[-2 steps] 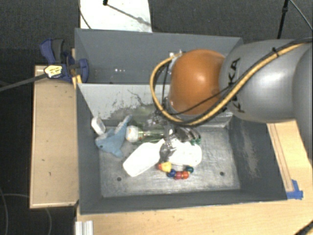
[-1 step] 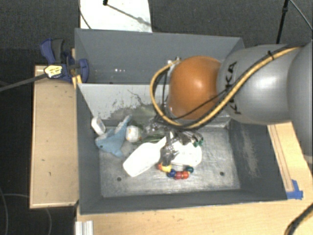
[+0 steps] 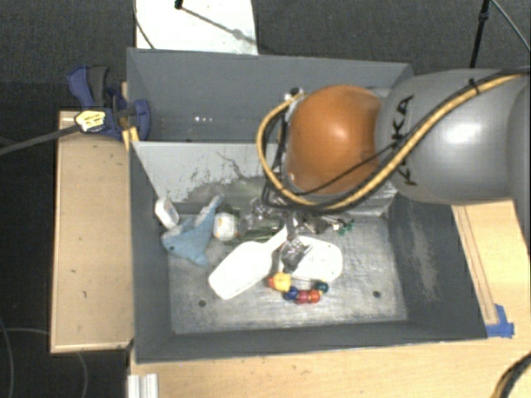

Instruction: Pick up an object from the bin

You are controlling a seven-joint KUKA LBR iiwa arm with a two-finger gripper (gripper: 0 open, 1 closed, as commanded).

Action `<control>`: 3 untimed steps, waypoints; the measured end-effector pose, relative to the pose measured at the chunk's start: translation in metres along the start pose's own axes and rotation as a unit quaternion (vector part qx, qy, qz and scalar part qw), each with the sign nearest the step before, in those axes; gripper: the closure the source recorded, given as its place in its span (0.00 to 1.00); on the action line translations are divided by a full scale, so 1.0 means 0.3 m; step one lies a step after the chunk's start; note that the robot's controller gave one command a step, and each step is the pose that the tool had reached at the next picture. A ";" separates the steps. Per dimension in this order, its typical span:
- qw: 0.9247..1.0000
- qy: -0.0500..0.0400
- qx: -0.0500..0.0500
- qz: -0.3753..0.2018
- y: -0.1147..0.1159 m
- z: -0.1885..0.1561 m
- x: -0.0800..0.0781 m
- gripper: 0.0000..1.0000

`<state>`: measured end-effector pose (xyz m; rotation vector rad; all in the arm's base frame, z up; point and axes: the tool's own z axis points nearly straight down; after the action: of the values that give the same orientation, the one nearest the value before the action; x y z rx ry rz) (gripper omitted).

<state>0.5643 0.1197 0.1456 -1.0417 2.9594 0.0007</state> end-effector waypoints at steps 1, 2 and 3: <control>0.999 0.001 -0.001 -0.054 0.002 0.216 -0.026 0.00; 0.992 -0.005 0.004 -0.126 -0.029 0.275 -0.047 1.00; 0.991 -0.005 0.003 -0.133 -0.029 0.272 -0.045 1.00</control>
Offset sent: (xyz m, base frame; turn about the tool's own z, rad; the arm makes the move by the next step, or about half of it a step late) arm 0.0124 -0.0022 -0.0756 -0.3505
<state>0.5807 0.1215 0.0641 -1.4199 2.7845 -0.0052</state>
